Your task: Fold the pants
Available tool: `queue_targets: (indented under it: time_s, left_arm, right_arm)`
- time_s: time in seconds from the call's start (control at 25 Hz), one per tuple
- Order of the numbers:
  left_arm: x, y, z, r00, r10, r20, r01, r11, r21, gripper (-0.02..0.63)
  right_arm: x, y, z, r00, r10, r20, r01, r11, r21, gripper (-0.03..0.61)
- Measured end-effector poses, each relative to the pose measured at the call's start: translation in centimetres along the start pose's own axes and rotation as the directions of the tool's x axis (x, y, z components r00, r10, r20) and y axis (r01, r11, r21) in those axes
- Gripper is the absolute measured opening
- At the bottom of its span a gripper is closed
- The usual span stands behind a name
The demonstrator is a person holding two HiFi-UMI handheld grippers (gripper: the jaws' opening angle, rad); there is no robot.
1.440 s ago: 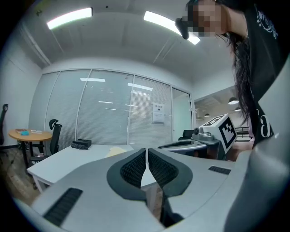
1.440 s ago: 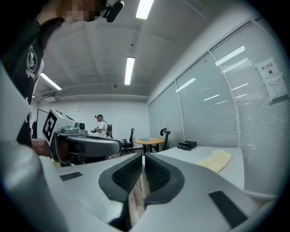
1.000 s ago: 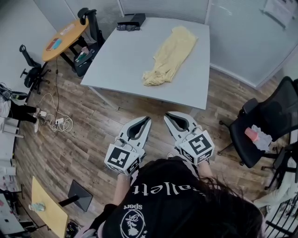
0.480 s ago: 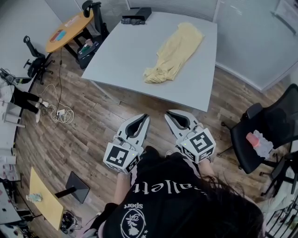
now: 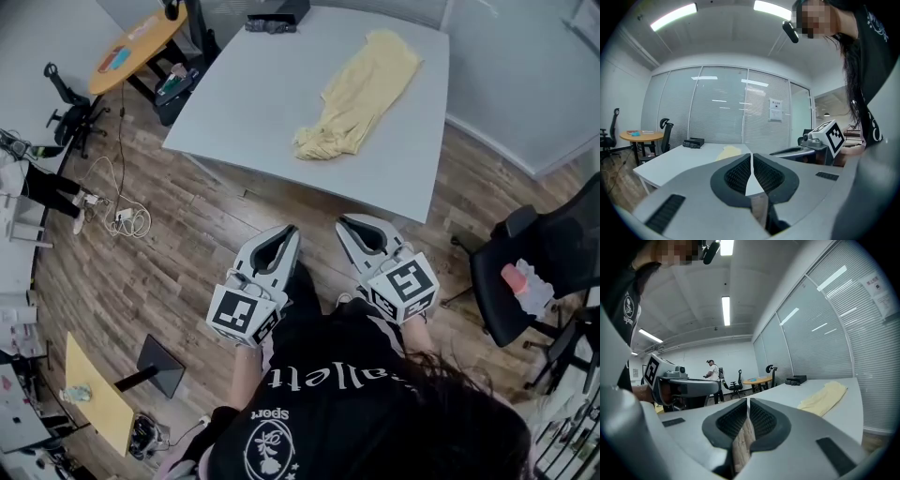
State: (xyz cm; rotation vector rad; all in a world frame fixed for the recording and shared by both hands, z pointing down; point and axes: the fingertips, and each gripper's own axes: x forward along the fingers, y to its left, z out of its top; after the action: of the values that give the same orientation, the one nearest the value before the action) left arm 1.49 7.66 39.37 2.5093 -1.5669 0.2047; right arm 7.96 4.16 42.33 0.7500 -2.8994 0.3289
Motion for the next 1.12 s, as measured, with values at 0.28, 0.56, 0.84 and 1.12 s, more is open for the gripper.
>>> queue_targets:
  time_s: [0.28, 0.56, 0.84, 1.12]
  left_arm:
    - [2.2, 4.6, -0.3, 0.999, -0.044, -0.003, 0.044, 0.999, -0.006, 0.035]
    - [4.5, 10.9, 1.0, 0.993, -0.115, -0.022, 0.115, 0.993, 0.035, 0.035]
    - [5.9, 17.3, 1.4, 0.983, -0.176, -0.042, 0.178, 0.984, 0.032, 0.035]
    - [6.5, 22.2, 1.5, 0.966, -0.252, -0.053, 0.254, 0.967, 0.032, 0.035]
  right_arm:
    - [4.2, -1.7, 0.1, 0.999, -0.045, -0.025, 0.045, 0.999, 0.009, 0.032]
    - [10.4, -2.9, 1.5, 0.994, -0.103, -0.047, 0.103, 0.995, 0.008, 0.034]
    - [16.7, -3.6, 2.3, 0.985, -0.154, -0.079, 0.156, 0.987, 0.024, 0.032]
    - [21.3, -3.5, 2.6, 0.972, -0.215, -0.096, 0.220, 0.975, 0.039, 0.034]
